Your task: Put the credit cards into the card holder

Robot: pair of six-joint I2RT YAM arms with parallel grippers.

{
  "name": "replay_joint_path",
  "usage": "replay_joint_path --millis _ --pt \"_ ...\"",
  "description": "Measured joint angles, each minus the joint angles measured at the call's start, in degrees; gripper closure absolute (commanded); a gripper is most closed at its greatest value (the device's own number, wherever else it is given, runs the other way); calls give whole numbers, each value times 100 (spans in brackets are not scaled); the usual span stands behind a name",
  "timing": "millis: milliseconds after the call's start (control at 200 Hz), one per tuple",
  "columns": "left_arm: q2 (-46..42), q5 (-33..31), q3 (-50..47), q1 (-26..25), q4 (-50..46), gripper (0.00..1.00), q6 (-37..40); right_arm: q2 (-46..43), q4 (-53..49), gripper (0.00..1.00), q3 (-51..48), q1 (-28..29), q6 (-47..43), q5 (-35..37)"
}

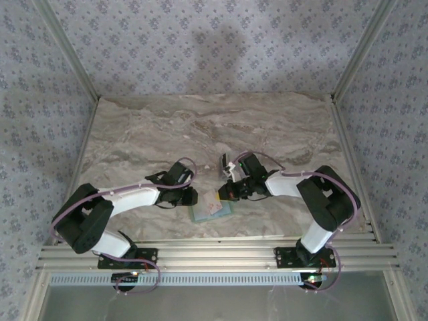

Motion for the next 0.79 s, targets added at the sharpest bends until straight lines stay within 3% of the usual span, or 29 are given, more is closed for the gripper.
replay_joint_path --millis 795 --pt "61 -11 -44 -11 83 78 -44 -195 -269 100 -42 -127 39 -96"
